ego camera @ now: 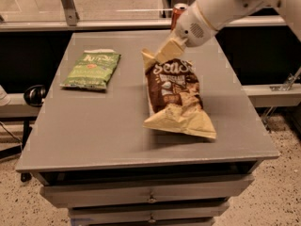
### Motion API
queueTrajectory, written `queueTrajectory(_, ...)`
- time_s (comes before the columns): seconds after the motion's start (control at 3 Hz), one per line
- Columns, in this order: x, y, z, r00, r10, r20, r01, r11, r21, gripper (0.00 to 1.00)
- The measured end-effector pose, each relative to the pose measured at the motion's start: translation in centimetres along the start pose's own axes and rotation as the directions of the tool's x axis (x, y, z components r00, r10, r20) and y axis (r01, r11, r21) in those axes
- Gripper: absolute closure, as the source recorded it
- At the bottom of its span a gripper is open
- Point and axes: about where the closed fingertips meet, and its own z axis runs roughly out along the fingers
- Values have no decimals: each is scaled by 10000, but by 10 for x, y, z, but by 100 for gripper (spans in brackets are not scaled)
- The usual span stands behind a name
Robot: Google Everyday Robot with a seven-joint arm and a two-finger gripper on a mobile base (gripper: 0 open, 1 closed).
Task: Move brown chip bag near green jalapeno chip bag
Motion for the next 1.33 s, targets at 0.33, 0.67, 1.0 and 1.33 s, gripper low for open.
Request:
queueTrajectory(0.33,-53,-12,26,9934,-1093,339,1095,9940,-59,100)
queueTrajectory(0.67,-94,-32,39,9801,-1914,529,1905,9814,220,100)
queueTrajectory(1.0,-117,-58,36,9667,-2516,472,2479,9661,724,100)
queueTrajectory(1.33,-126,-78,24,9534,-2979,488,2904,9492,1213,83)
